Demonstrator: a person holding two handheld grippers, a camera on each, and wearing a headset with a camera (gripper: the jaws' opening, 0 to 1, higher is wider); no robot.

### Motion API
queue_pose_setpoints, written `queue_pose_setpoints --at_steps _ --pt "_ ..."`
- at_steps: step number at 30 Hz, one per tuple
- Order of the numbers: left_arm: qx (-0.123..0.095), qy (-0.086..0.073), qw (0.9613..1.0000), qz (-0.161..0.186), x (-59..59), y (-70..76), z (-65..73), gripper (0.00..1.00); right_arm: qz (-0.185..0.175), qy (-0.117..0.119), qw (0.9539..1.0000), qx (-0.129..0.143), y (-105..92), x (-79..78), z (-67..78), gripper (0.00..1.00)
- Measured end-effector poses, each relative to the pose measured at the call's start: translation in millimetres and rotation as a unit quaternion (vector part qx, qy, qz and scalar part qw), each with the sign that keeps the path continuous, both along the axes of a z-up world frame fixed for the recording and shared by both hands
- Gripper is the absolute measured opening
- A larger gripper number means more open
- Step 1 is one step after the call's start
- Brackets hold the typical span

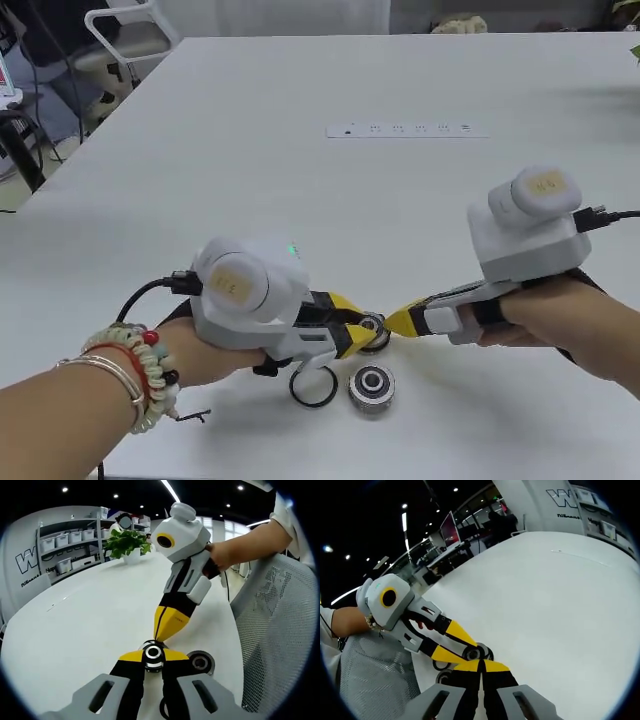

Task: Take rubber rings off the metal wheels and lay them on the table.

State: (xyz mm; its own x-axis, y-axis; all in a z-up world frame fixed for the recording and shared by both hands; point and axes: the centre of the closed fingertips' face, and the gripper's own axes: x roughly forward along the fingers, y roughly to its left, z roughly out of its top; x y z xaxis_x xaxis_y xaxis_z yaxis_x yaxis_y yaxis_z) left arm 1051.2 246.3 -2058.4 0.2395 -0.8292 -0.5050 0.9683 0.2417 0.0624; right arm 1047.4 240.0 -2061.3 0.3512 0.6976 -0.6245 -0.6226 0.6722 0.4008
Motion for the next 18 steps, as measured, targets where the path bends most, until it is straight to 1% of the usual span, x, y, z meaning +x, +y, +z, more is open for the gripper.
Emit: queue_pose_setpoints --at_steps 5,8,16,18 --pt "-0.001 0.000 1.0000 0.000 -0.1 -0.2 0.0 0.07 0.008 -0.006 0.9999 0.007 4.1 -1.0 2.8 0.00" --pt "-0.002 0.001 1.0000 0.000 0.1 -0.5 -0.2 0.08 0.012 -0.009 0.9999 0.004 5.4 -1.5 2.9 0.00" --pt "-0.003 0.002 1.0000 0.001 -0.2 -0.6 -0.1 0.08 0.017 -0.011 0.9998 0.008 6.3 -2.3 4.0 0.00" --pt "-0.003 0.002 1.0000 0.000 -0.4 -0.4 -0.1 0.08 0.018 -0.011 0.9997 0.013 7.0 -2.8 4.5 0.00"
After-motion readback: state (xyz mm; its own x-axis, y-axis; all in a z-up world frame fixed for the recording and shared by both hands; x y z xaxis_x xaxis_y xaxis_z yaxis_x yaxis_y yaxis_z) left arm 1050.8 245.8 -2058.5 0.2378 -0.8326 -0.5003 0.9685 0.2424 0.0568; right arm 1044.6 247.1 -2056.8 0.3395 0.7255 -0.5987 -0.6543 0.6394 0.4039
